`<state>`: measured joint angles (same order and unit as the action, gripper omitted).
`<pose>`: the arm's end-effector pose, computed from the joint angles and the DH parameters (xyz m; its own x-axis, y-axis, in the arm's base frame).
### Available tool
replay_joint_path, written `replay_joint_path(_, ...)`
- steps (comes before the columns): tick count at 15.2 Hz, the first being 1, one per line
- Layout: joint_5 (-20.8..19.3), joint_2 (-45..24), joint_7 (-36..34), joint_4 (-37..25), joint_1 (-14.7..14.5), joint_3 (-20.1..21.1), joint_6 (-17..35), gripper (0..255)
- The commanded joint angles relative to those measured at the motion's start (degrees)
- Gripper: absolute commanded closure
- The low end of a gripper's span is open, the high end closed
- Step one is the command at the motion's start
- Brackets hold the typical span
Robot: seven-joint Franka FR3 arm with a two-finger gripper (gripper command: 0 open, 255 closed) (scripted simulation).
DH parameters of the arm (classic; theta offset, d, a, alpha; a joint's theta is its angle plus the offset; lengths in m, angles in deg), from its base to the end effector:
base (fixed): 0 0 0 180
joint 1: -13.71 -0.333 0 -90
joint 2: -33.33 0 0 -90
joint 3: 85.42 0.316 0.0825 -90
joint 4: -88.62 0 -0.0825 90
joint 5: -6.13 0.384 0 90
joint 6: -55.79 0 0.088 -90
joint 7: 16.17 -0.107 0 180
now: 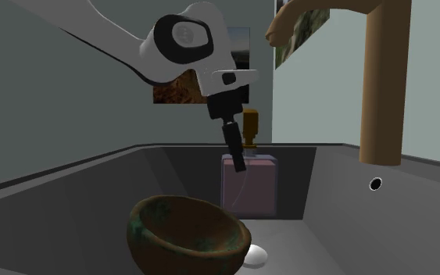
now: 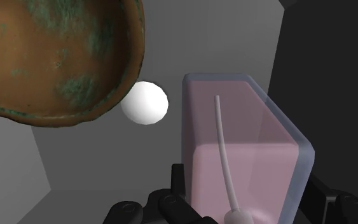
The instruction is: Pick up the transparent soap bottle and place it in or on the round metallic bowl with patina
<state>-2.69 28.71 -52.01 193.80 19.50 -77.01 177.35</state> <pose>0.6047 0.0185 0.5030 0.8447 -0.4787 0.2396 -0.4910 -0.8711 -0.0094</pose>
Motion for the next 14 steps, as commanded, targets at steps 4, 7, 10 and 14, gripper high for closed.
replay_joint_path(4, 0.36, 0.54, 0.52, -3.09, -0.05, 0.07, -3.60, 255)
replay_joint_path(7, 0.54, 0.69, 0.83, -5.21, -0.07, 0.11, -5.85, 255)
replay_joint_path(10, 0.68, 0.72, 1.12, -7.47, -0.11, 0.14, -8.12, 255)
replay_joint_path(14, 0.80, 0.58, 1.47, -10.73, -0.16, 0.19, -11.22, 255)
